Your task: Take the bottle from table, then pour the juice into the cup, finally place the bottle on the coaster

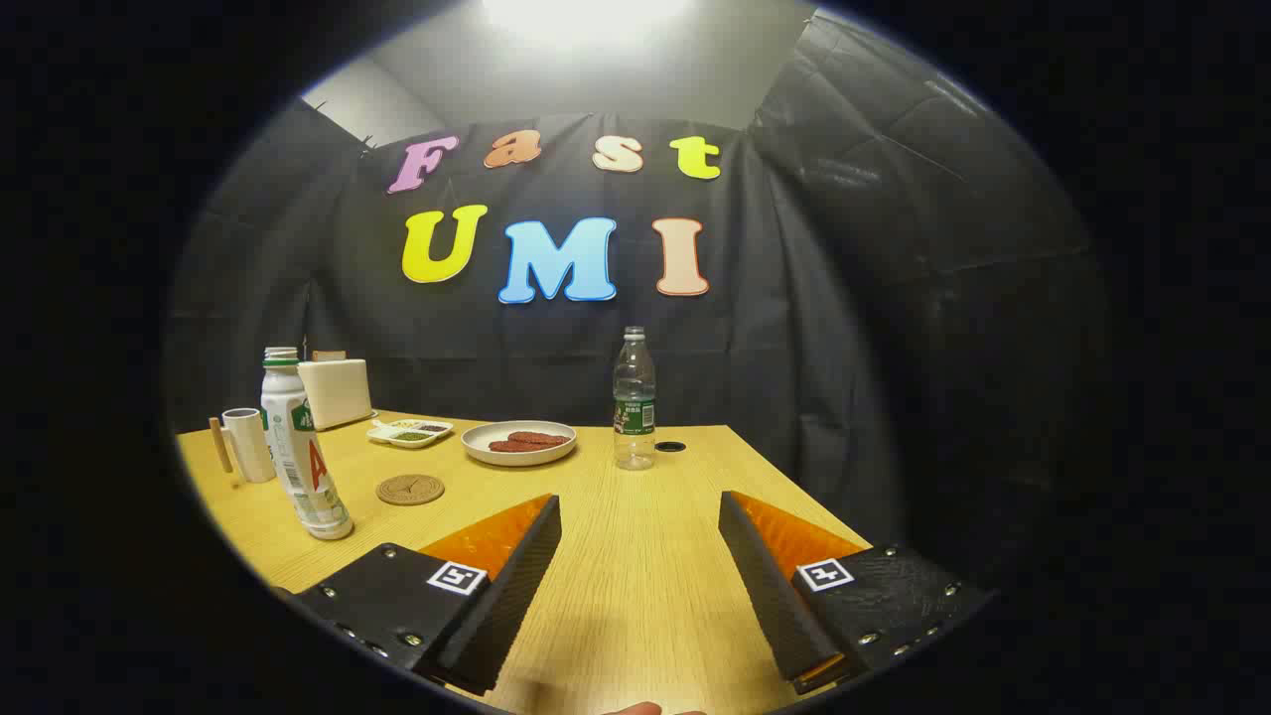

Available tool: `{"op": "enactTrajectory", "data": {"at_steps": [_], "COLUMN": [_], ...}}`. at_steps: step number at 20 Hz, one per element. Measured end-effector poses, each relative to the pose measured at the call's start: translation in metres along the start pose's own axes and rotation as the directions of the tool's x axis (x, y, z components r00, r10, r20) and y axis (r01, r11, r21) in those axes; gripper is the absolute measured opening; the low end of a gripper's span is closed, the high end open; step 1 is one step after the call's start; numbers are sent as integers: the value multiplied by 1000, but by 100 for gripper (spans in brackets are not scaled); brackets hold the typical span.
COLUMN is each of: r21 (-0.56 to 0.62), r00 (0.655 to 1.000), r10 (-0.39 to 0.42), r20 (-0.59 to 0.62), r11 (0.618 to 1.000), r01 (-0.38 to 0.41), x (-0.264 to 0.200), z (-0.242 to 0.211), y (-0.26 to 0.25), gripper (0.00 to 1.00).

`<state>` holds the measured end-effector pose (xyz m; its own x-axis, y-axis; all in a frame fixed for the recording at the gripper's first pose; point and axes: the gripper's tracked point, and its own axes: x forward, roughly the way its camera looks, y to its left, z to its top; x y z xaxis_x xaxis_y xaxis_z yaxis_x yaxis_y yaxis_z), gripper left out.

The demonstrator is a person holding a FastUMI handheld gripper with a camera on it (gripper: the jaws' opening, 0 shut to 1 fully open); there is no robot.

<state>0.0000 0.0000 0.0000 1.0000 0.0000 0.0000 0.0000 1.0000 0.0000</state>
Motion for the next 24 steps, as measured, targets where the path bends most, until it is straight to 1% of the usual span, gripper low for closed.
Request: {"op": "enactTrajectory", "data": {"at_steps": [4, 8, 10, 15, 19, 22, 24], "r21": [1, -36, -61, -77, -81, -45, -38], "r00": [1000, 998, 997, 999, 999, 998, 998], "r10": [-2, 5, 9, 21, 38, 58, 56], "r20": [-8, -57, -71, -50, -15, 19, 26], "r11": [1000, 999, 998, 997, 996, 997, 998], "r01": [2, -7, -14, -25, -39, -57, -55], "x": [4, 36, 44, 57, 70, 75, 72], "z": [1, -7, -7, -3, 11, 29, 39], "y": [0, 7, 9, 14, 19, 32, 39], "gripper": [98, 98, 98, 98, 98, 98, 98]}}
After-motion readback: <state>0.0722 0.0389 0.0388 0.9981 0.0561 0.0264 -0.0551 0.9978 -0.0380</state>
